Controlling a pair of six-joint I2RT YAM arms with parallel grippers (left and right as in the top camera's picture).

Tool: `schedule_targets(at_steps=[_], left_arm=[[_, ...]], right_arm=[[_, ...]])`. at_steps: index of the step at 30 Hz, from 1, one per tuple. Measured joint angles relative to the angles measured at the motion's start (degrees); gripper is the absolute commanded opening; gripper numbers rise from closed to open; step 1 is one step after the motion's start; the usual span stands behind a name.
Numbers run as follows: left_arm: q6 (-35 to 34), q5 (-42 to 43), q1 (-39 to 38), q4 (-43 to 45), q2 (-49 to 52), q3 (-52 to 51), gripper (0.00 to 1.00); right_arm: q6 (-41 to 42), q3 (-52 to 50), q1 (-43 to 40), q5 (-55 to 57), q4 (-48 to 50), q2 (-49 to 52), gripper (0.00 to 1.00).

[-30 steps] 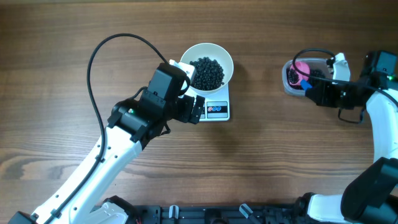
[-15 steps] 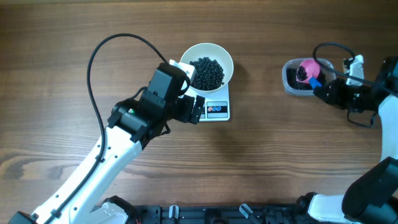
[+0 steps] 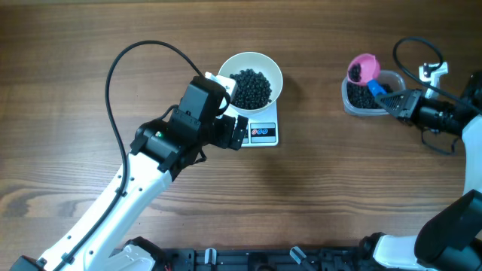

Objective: Scoop item into bowl and weigh 150g on scale
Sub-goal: 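Dip the pink scoop into the container to pick up a few beans, then carry the scoop left and hold it over the white bowl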

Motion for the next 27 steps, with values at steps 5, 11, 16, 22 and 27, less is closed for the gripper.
schedule_targets(at_steps=[5, 11, 16, 22, 27], left_arm=[[0.00, 0.00, 0.00, 0.00, 0.00, 0.00, 1.00], [-0.02, 0.00, 0.00, 0.00, 0.00, 0.00, 1.00], [0.00, 0.00, 0.00, -0.02, 0.00, 0.00, 1.00], [-0.02, 0.00, 0.00, 0.00, 0.00, 0.00, 1.00], [-0.02, 0.00, 0.00, 0.00, 0.00, 0.00, 1.00]], right_arm=[[0.17, 0.00, 0.02, -6.84, 1.29, 0.00, 0.04], [0.35, 0.00, 1.81, -13.29, 3.54, 0.00, 0.04], [2.82, -0.04, 8.00, -14.99, 9.01, 0.00, 0.04], [7.74, -0.11, 17.03, -14.14, 17.38, 0.00, 0.04], [10.62, -0.11, 25.18, -8.02, 21.49, 0.00, 0.04]])
